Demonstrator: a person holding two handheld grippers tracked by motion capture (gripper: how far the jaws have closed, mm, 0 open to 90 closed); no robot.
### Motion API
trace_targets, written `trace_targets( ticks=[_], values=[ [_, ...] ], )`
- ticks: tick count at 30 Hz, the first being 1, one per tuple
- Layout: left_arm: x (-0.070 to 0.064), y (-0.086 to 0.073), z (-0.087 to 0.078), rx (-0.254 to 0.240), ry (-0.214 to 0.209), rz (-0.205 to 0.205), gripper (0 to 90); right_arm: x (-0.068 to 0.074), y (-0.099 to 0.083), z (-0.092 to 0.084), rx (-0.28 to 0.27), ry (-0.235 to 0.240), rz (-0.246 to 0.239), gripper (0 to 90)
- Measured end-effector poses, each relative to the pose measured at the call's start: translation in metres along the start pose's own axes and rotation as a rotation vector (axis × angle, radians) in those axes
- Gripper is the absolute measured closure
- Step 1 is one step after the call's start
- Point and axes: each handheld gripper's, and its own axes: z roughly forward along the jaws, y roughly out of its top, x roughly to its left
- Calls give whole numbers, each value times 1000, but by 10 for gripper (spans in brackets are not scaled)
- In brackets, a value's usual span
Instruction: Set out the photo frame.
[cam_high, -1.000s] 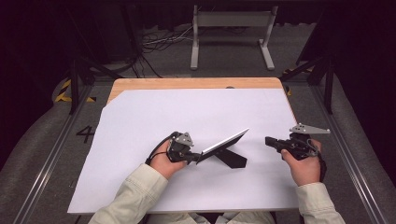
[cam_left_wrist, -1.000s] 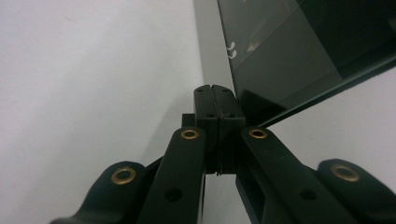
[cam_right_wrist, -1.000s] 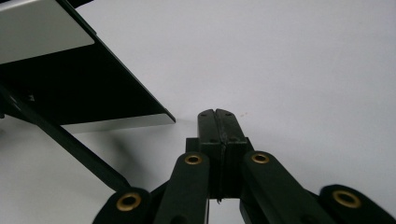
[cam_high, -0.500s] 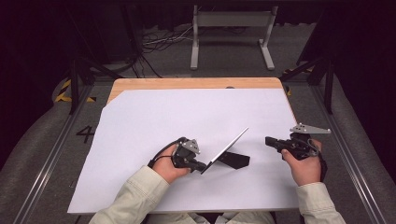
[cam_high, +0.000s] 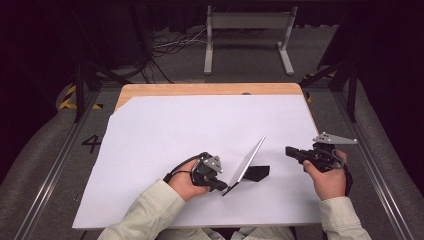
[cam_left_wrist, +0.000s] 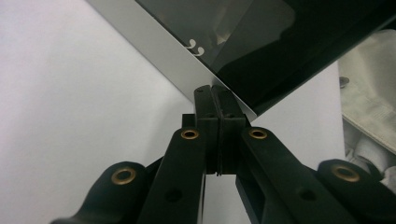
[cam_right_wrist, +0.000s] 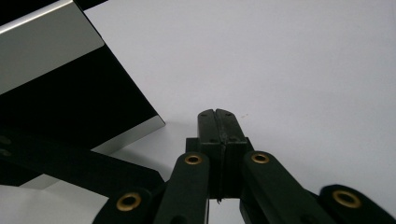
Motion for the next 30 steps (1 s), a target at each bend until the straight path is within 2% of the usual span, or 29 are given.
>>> trace_targets(
  ticks=[17, 30],
  values=[
    [-19, 16, 18, 46, -76, 117, 900, 0, -1, -2, 0, 1, 2, 899],
    [-27, 28, 32, 45, -101, 147, 900, 2, -1, -3, -1, 5, 0, 899]
  ],
)
